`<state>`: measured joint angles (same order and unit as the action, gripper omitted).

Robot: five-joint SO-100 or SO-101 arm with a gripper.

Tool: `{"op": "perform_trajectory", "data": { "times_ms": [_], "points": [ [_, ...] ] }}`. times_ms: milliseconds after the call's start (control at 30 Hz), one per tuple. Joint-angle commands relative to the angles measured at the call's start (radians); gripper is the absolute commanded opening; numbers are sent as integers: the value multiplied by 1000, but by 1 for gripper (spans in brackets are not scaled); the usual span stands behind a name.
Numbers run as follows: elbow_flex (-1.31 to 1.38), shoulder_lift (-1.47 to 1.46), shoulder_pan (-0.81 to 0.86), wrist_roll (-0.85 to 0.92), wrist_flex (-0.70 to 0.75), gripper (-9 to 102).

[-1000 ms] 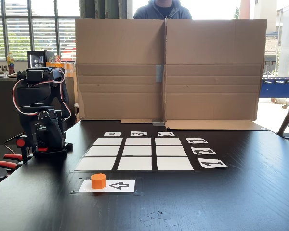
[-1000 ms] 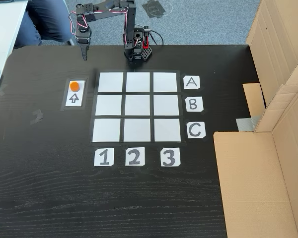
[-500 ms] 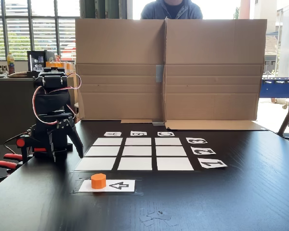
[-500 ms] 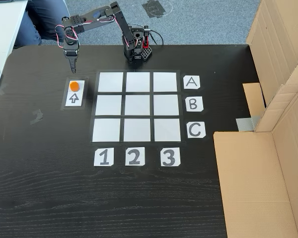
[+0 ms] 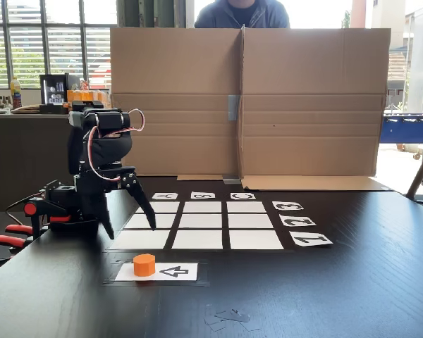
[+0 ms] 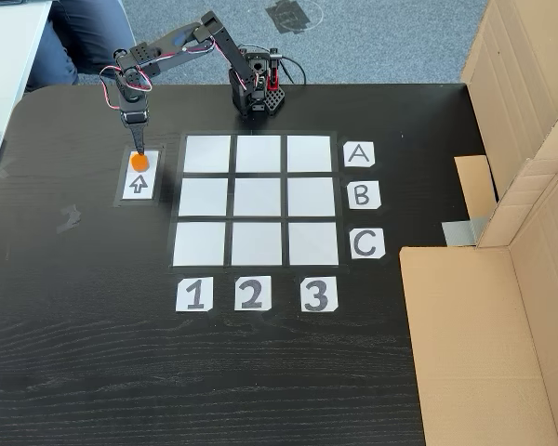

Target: Pick up the round, orange token and place it in the grid on square A1.

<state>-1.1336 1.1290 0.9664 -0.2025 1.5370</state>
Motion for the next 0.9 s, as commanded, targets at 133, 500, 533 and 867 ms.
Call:
{"op": "perform_trajectory", "data": {
  "times_ms": [133, 500, 533, 867],
  "points": [
    [64, -49, -25, -12, -9, 32],
    [156, -164, -14, -17, -9, 32],
    [163, -170, -14, -17, -9, 32],
    [230, -245, -11, -17, -9, 31]
  ]
}}
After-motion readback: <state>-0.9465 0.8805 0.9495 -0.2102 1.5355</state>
